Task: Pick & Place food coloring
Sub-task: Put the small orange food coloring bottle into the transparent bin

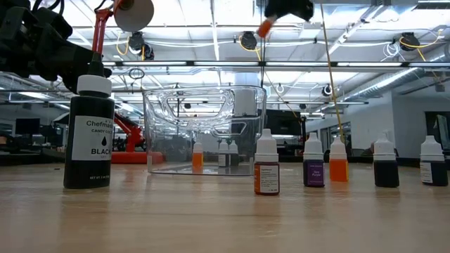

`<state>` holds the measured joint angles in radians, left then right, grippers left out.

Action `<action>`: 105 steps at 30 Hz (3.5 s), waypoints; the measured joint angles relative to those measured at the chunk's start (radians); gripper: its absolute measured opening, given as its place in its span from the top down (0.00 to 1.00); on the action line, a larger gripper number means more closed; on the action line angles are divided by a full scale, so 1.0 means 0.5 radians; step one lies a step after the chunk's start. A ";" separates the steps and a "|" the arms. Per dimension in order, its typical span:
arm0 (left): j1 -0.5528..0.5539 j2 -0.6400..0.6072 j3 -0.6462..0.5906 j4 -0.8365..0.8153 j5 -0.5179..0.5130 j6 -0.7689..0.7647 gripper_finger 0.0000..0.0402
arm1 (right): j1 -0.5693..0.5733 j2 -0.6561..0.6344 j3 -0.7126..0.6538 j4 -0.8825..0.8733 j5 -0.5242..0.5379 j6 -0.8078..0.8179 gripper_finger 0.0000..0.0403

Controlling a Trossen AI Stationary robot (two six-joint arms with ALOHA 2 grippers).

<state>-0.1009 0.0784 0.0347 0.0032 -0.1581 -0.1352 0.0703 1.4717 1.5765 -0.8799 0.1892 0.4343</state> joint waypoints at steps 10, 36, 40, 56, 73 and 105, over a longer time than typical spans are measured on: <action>0.001 0.000 0.000 -0.002 0.000 0.000 0.37 | -0.106 0.906 1.357 -0.838 0.038 -0.385 0.90; 0.000 0.000 0.000 0.000 0.002 0.000 0.37 | -0.199 1.615 1.316 -0.853 -0.390 -0.772 0.90; 0.000 0.000 0.000 0.000 0.002 0.000 0.37 | -0.118 1.612 1.233 -0.734 -0.390 -0.811 0.90; 0.000 0.000 0.000 0.000 0.001 0.000 0.37 | -0.042 1.611 0.839 -0.233 -0.390 -0.948 0.90; 0.000 0.000 0.000 0.000 0.001 0.000 0.37 | -0.041 1.611 0.839 -0.179 -0.390 -0.948 0.86; 0.000 0.000 0.000 0.000 0.001 0.000 0.37 | -0.098 1.613 0.835 -0.209 -0.546 -0.999 0.73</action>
<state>-0.1008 0.0784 0.0348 0.0033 -0.1577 -0.1352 0.0212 2.2784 1.9942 -0.9844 -0.0837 -0.0653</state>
